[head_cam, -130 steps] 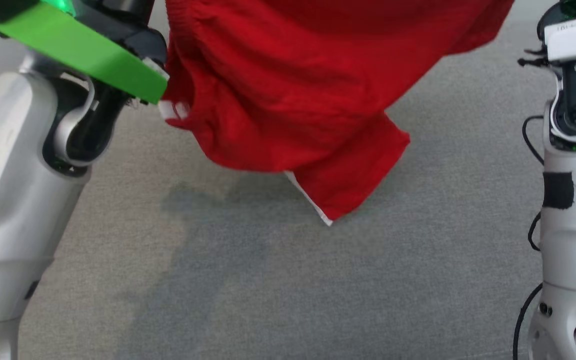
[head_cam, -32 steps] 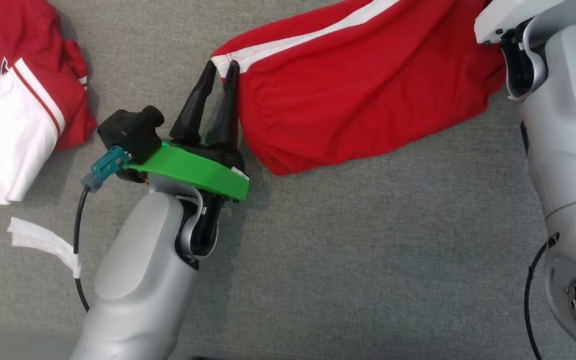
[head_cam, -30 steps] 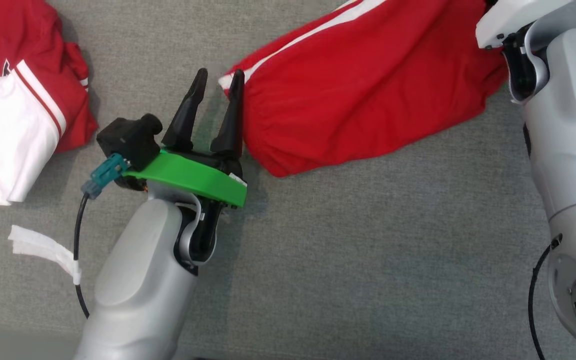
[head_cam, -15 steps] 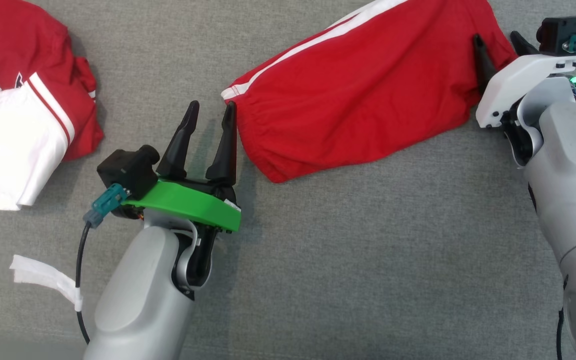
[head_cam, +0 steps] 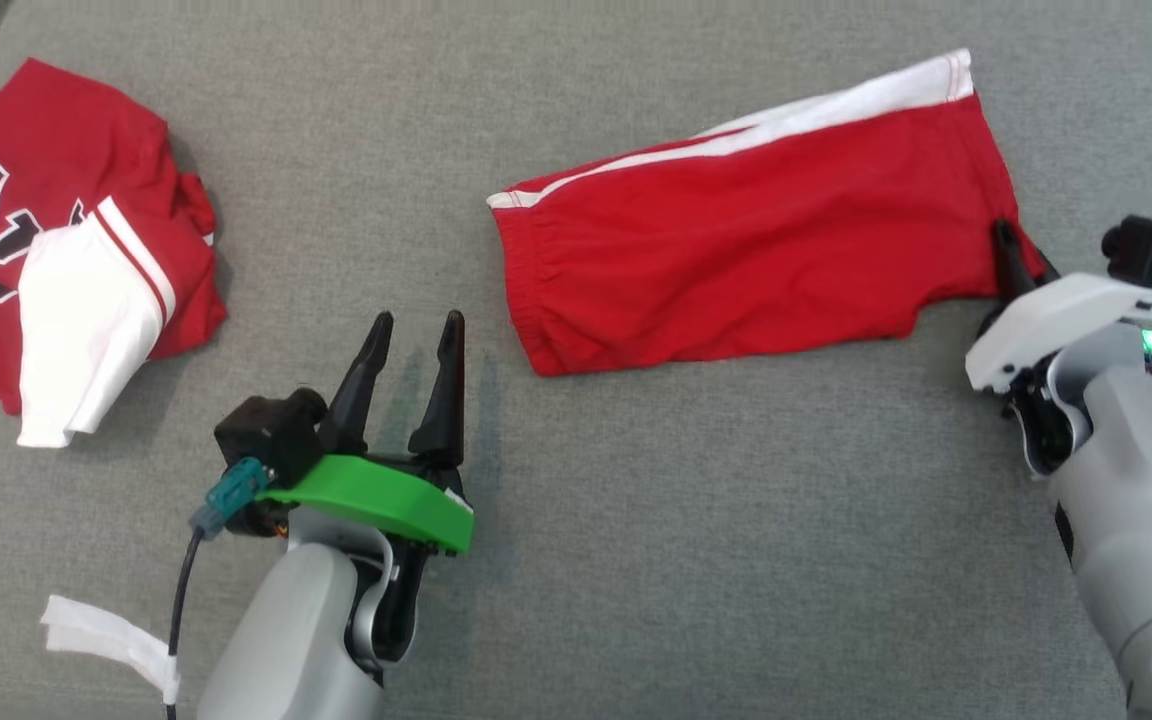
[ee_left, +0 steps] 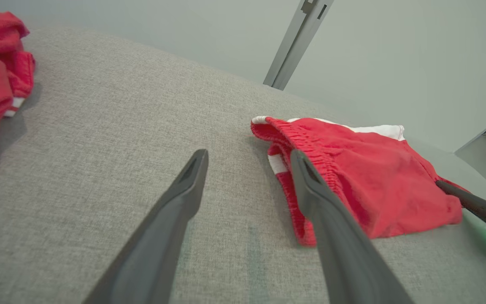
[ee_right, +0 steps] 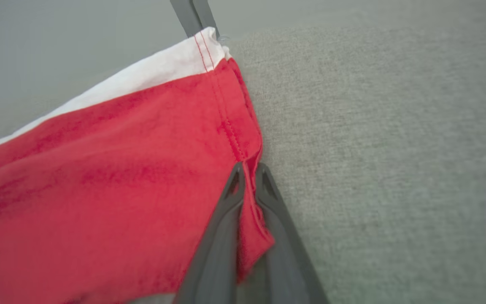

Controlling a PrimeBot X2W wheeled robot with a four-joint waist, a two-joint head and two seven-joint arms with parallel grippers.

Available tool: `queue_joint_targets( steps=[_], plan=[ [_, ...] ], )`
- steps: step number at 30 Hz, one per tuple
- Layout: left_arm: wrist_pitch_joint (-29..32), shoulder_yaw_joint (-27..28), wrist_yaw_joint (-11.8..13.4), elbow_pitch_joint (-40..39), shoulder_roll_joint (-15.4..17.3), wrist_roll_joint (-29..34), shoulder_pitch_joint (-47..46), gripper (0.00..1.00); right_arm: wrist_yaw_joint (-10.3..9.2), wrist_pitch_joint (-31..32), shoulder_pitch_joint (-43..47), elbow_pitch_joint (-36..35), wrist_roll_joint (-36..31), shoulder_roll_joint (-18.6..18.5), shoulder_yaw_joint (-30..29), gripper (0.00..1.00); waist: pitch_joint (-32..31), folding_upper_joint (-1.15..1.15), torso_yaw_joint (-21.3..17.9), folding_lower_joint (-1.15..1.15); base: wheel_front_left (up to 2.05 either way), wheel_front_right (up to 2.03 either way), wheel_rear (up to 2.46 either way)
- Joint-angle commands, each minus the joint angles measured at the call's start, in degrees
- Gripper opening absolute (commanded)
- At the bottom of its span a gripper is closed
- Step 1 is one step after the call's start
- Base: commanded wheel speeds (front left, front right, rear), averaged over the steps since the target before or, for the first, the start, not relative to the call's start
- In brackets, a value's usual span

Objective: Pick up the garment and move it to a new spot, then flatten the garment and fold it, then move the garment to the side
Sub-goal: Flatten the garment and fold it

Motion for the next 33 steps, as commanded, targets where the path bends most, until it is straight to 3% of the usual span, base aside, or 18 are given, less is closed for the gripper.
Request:
queue_joint_targets(
  steps=[1,13,21,28,33],
  plan=[
    [-0.04,0.27,0.11,0.27,0.23,0.70,1.62,1.00,-0.16,-0.61,3.51,-0.62,1.51,-0.95,-0.09,0.00,-4.18,0.00,-1.88,0.00,0.00,0.00,0.00],
    [-0.04,-0.40,0.11,0.46,0.23,1.65,9.61,1.00,-0.14,-2.19,23.37,-13.58,13.71,-2.53,-2.51,0.00,-11.97,0.00,-3.78,0.00,0.00,0.00,0.00],
    [-0.04,-0.81,0.11,0.05,0.23,2.06,11.73,1.00,-0.12,-2.32,27.33,-22.42,13.14,-1.66,-2.15,0.00,-13.26,0.00,-2.82,0.00,0.00,0.00,0.00],
    [-0.04,-0.58,0.11,0.78,0.23,2.28,12.84,1.00,-0.11,1.84,21.60,-32.45,9.39,4.34,7.69,0.00,-13.86,0.00,-0.67,0.00,0.00,0.00,0.00],
    [-0.04,-0.23,0.11,1.60,0.22,2.59,12.81,1.00,-0.11,4.58,20.57,-30.89,8.91,6.83,20.94,0.00,-13.68,0.00,1.78,0.00,0.00,0.00,0.00]
  ],
)
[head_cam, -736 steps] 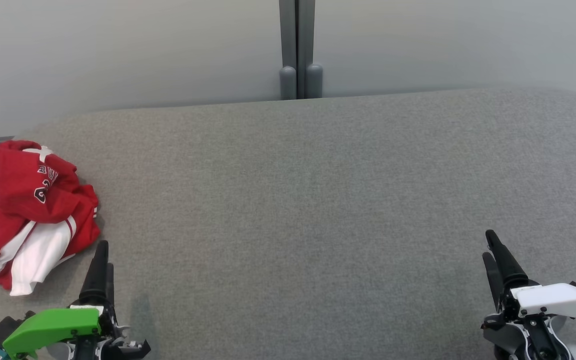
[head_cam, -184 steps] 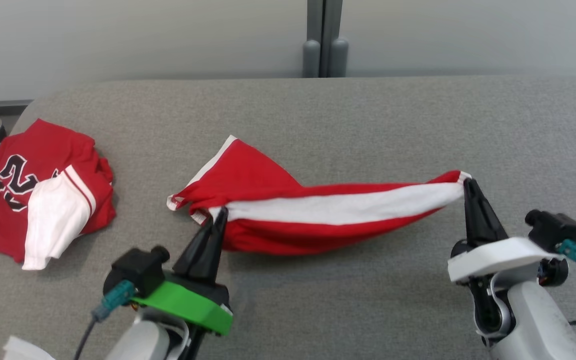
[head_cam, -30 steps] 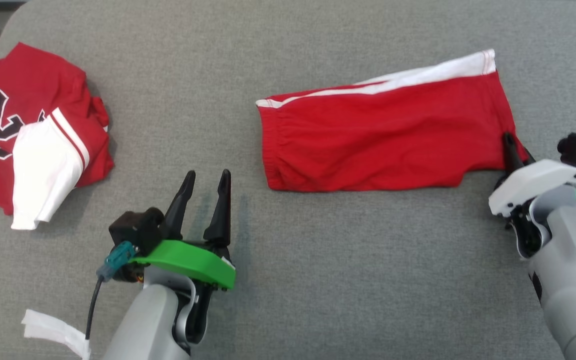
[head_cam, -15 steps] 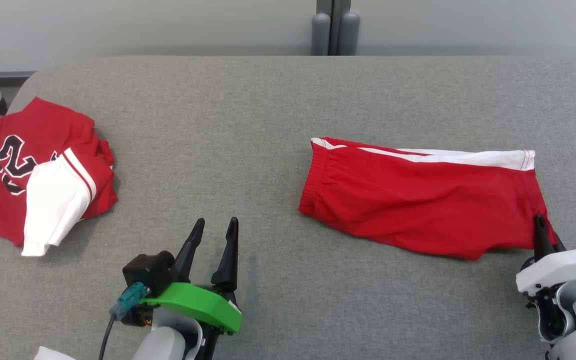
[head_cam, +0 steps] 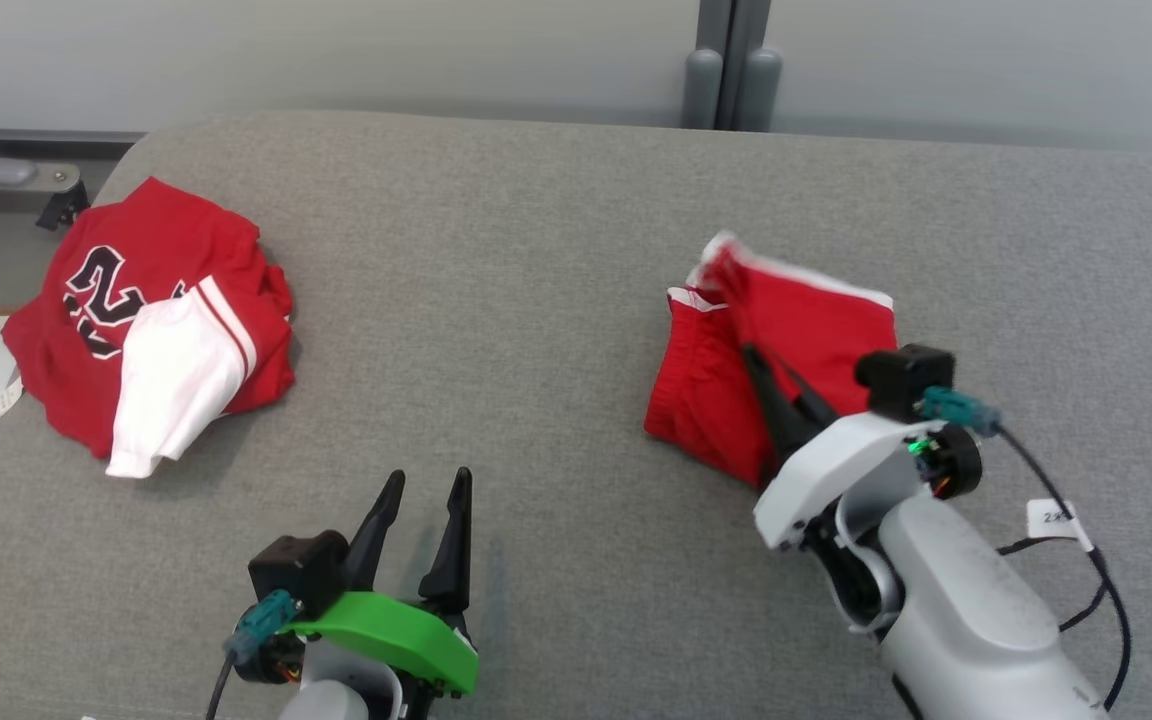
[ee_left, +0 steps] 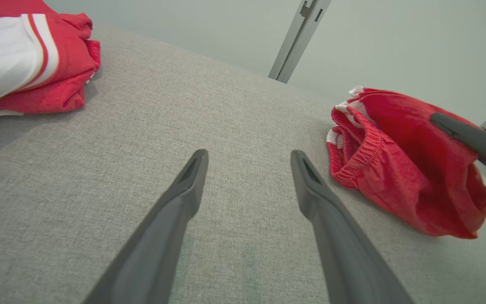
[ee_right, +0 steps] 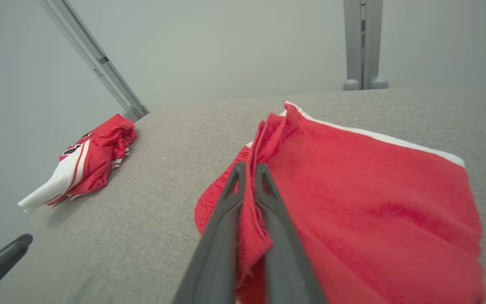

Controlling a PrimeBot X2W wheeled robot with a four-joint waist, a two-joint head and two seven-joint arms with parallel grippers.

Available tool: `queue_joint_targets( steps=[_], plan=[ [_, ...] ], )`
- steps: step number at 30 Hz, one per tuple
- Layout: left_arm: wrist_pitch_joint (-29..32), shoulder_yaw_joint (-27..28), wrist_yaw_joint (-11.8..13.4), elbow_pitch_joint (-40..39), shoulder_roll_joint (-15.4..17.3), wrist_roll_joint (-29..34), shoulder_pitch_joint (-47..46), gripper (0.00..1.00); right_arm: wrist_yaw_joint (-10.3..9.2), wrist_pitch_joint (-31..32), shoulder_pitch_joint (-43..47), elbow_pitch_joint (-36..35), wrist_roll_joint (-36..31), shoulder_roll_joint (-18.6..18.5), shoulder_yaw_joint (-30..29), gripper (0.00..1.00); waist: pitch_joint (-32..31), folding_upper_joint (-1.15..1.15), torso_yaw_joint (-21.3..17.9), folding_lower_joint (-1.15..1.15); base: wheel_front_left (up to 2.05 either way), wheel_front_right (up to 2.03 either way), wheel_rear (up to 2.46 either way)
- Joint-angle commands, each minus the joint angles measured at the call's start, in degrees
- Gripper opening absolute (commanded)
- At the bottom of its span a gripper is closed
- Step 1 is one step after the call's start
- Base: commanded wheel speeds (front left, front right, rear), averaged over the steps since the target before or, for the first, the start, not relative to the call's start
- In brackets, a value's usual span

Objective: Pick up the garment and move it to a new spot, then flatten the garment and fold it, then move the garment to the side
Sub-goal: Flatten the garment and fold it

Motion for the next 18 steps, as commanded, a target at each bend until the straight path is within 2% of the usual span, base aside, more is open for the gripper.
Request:
queue_joint_targets(
  steps=[1,4,8,11,13,18],
  plan=[
    [-0.04,0.07,0.11,0.25,0.22,0.88,0.35,1.00,-0.04,-0.72,0.54,0.83,1.77,-0.30,2.84,0.21,0.16,0.00,1.30,0.00,0.00,0.00,0.00],
    [-0.04,0.56,0.11,0.78,0.23,1.66,-0.07,1.00,-0.04,-3.14,1.39,2.09,6.84,-0.24,10.54,1.00,0.14,0.00,2.07,0.00,0.00,0.00,0.00],
    [-0.04,2.41,0.11,1.00,0.22,3.00,-0.02,1.00,-0.04,-5.90,0.77,3.27,10.05,-0.29,16.73,1.00,0.02,0.00,1.78,0.00,0.00,0.00,0.00],
    [-0.04,3.77,0.11,0.66,0.39,4.49,0.22,1.00,-0.04,-6.97,-0.45,3.91,9.28,-0.30,17.10,1.00,-0.17,0.00,0.73,0.00,0.00,0.00,0.00],
    [-0.04,5.04,0.11,0.40,0.47,5.13,0.54,1.00,-0.04,-7.14,-0.99,3.69,7.73,-0.29,14.73,1.00,-0.30,0.00,-0.20,0.00,0.00,0.00,0.00],
    [-0.04,8.60,0.11,-0.78,0.83,8.82,1.01,1.00,-0.04,-7.21,1.34,-1.68,-1.51,-0.27,2.34,1.00,-0.66,0.00,-2.57,0.00,0.00,0.00,0.00]
  ],
)
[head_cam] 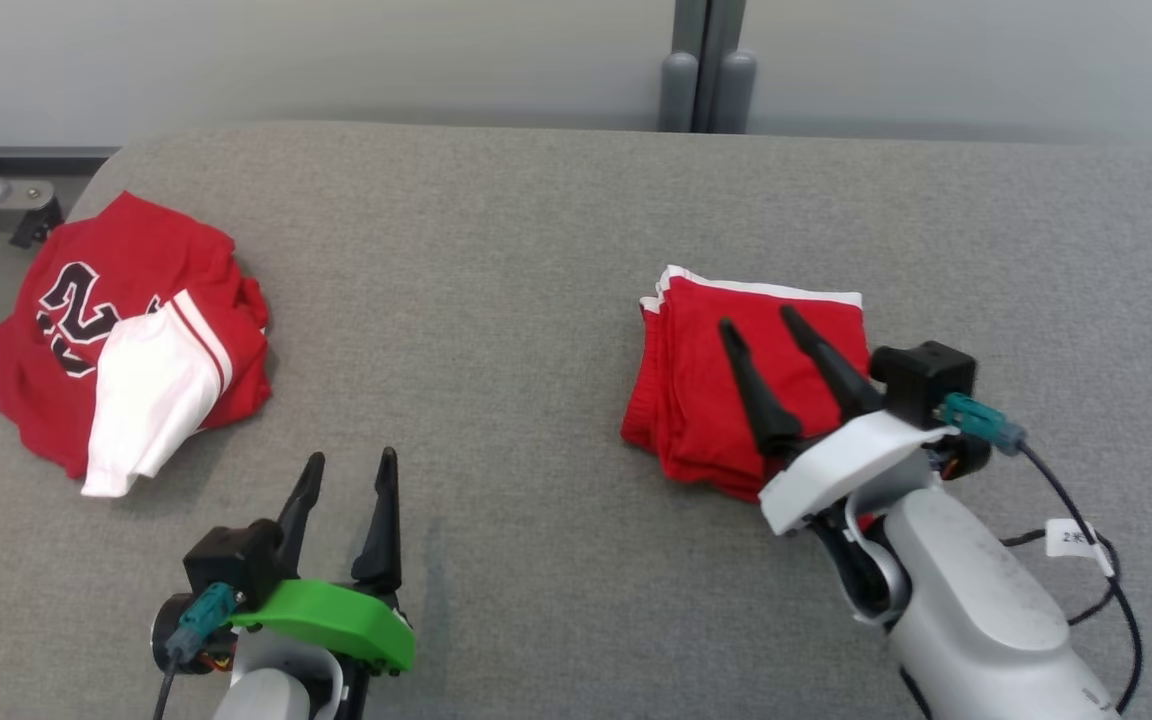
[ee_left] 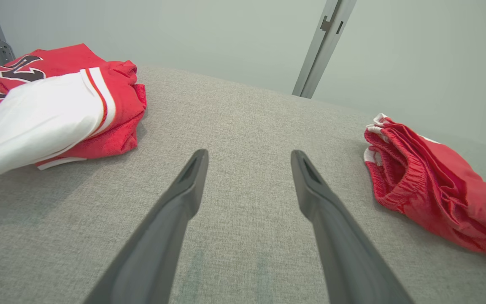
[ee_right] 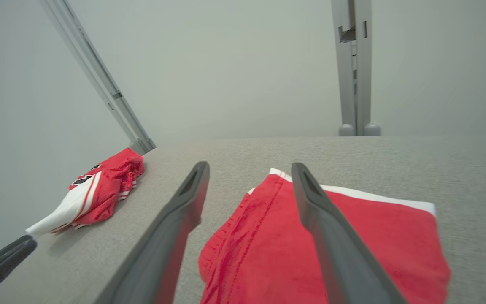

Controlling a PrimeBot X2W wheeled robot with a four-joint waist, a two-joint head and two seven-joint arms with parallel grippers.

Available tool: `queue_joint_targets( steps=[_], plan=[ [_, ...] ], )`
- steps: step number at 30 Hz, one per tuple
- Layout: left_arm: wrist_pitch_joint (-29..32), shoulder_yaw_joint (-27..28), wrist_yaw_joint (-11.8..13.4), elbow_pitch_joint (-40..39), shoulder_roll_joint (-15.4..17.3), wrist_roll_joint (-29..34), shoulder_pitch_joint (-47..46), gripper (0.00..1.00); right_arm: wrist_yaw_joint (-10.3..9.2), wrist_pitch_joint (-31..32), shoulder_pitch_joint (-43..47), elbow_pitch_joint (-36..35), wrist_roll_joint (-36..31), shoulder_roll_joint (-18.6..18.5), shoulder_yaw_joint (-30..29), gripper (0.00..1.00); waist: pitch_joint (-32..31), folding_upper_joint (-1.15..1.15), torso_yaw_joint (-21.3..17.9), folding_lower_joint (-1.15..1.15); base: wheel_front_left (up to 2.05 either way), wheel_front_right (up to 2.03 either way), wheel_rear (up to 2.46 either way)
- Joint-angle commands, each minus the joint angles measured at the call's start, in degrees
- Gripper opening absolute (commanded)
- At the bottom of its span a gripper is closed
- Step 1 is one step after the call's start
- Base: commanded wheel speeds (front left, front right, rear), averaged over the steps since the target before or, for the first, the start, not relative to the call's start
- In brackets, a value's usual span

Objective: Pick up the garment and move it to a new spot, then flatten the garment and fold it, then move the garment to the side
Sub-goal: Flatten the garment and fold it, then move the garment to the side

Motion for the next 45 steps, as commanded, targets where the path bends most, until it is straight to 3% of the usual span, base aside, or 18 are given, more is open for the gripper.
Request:
queue_joint_targets(
  steps=[1,5,9,15,21,33,37,43,44,45],
  plan=[
    [-0.04,0.96,0.11,-0.58,0.52,1.28,1.03,1.00,-0.04,-0.22,1.93,-0.82,-2.82,-0.39,-2.97,1.00,-0.37,0.00,-1.49,0.00,0.00,0.00,0.00],
    [-0.04,2.26,0.11,-1.89,0.86,5.76,1.70,1.00,-0.04,-0.24,5.39,-3.65,-12.63,-0.30,-13.21,1.00,-0.92,0.00,-2.84,0.00,0.00,0.00,0.00],
    [-0.04,2.66,0.11,-3.34,0.97,9.09,2.99,1.00,-0.04,-0.24,10.09,-5.67,-17.76,-0.27,-19.01,1.00,-1.60,0.00,-3.94,0.00,0.00,0.00,0.00],
    [-0.04,3.12,0.11,-4.83,0.58,12.17,6.42,1.00,-0.04,-0.24,17.45,-5.96,-19.50,-0.28,-22.82,1.00,-2.51,0.00,-5.01,0.00,0.00,0.00,0.00],
    [-0.04,2.62,0.11,-4.75,0.27,12.56,7.68,1.00,-0.04,-0.25,20.81,-4.46,-19.40,-0.30,-21.69,1.00,-2.23,0.00,-5.28,0.00,0.00,0.00,0.00],
    [-0.04,-0.10,0.11,-6.01,-0.09,10.97,2.96,1.00,-0.04,-0.25,9.72,-1.48,-21.02,-0.30,-20.02,1.00,2.87,0.00,-1.80,0.00,0.00,0.00,0.00],
    [-0.04,-0.92,0.11,-6.23,-0.12,9.98,1.41,1.00,-0.04,-0.25,3.44,4.19,-22.46,-0.31,-20.08,1.00,5.36,0.00,0.59,0.00,0.00,0.00,0.00],
    [-0.04,-2.15,0.11,-5.55,-0.13,8.89,-0.14,1.00,-0.04,0.25,-3.02,15.73,-25.49,-0.33,-24.69,1.00,8.29,0.00,3.58,0.00,0.00,0.00,0.00],
    [-0.04,-2.39,0.11,-5.40,-0.13,8.77,-0.37,1.00,-0.04,0.27,-3.68,18.15,-24.87,-0.28,-25.12,0.86,8.54,0.00,3.95,0.00,0.00,0.00,0.00],
    [-0.04,-2.60,0.11,-5.35,-0.14,8.67,-0.59,1.00,-0.04,0.32,-4.14,19.84,-24.79,-0.27,-25.00,0.57,8.76,0.00,4.23,0.00,0.00,0.00,0.00]
  ],
)
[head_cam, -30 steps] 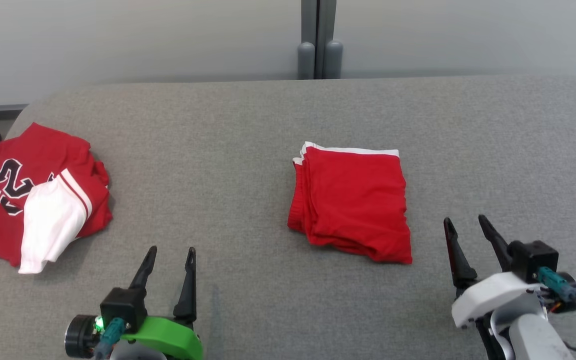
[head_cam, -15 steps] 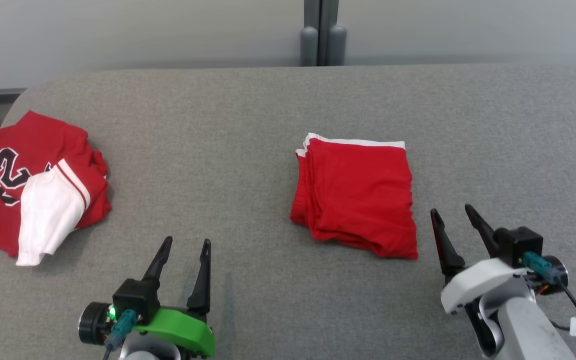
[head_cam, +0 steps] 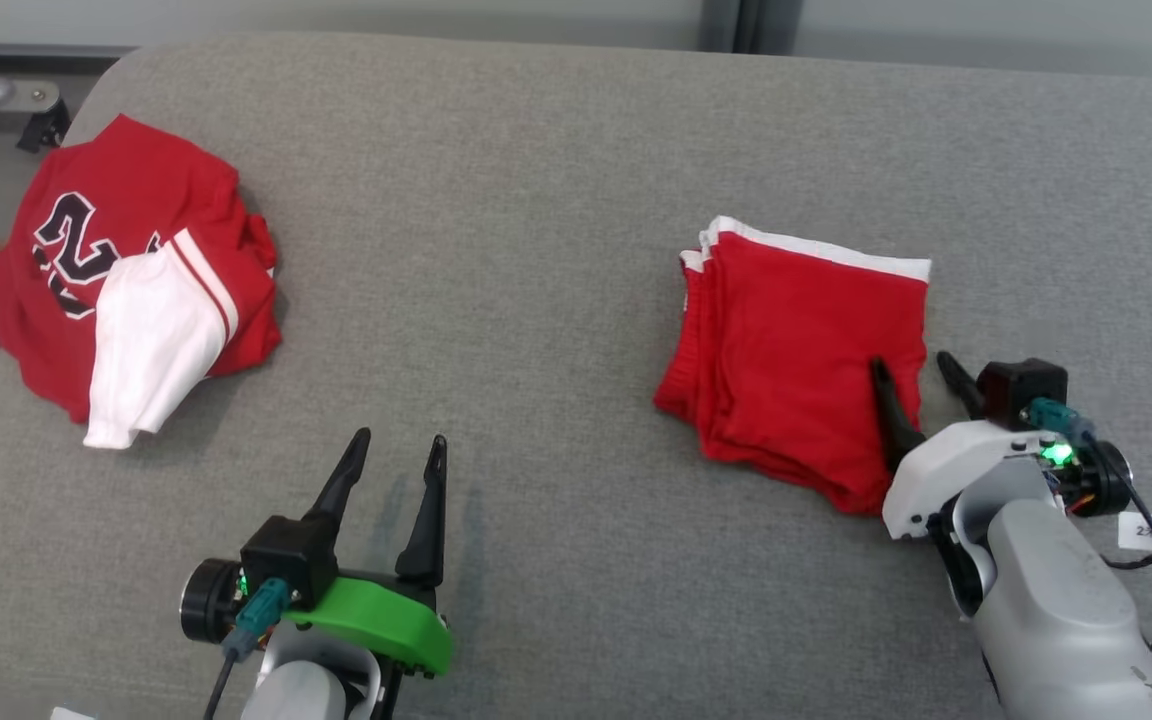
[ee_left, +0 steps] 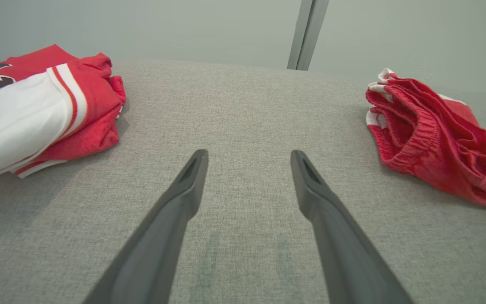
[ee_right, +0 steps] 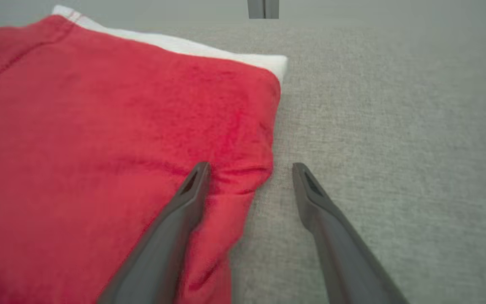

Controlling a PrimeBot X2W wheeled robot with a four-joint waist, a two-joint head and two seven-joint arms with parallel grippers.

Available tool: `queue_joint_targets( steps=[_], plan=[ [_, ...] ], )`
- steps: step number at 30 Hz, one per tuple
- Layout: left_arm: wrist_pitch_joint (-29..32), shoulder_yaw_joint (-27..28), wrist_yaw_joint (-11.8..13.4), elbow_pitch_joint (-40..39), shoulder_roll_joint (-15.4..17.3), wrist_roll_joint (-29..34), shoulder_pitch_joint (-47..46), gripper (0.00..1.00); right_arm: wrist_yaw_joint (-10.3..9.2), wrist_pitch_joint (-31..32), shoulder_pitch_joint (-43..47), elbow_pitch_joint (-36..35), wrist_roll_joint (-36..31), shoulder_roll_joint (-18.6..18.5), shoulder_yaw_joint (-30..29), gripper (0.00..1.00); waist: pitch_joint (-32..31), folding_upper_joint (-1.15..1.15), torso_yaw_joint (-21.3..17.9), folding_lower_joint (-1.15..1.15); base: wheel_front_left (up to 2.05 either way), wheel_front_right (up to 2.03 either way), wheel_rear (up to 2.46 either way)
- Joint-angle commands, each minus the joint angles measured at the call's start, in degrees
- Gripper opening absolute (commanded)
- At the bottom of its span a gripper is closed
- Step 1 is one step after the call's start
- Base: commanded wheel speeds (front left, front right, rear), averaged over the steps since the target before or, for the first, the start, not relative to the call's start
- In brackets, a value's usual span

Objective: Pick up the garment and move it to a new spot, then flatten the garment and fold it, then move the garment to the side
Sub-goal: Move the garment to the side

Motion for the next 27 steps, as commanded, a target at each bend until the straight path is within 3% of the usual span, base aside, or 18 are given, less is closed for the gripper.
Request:
queue_joint_targets(
  steps=[1,2,7,14,27],
  plan=[
    [-0.04,-0.18,0.11,0.08,0.07,-0.20,-1.38,1.00,-0.04,-0.07,-0.84,2.15,0.14,-0.14,0.61,0.18,2.10,0.00,2.25,0.00,0.00,0.00,0.00],
    [-0.04,-0.16,0.11,0.24,0.06,-0.40,-1.36,1.00,-0.04,0.10,-0.95,3.55,0.57,-0.21,0.70,0.00,2.13,0.00,2.33,0.00,0.00,0.00,0.00],
    [-0.04,0.28,0.11,0.39,0.06,0.00,-0.90,1.00,-0.08,0.03,-0.88,7.59,1.83,-0.19,-0.09,0.00,1.66,0.00,1.21,0.00,0.00,0.00,0.00],
    [-0.04,0.23,0.11,-0.63,0.13,0.92,-0.72,1.00,-0.13,-0.45,0.45,2.02,3.14,-0.33,-2.52,0.00,-0.39,0.00,-4.11,0.00,0.00,0.00,0.00],
    [-0.04,-4.65,0.11,-3.66,1.77,1.00,-2.63,1.00,-0.07,-0.51,4.41,-2.97,5.87,-0.14,-1.60,0.00,-0.52,0.00,-24.74,0.00,0.00,0.00,0.00]
  ],
)
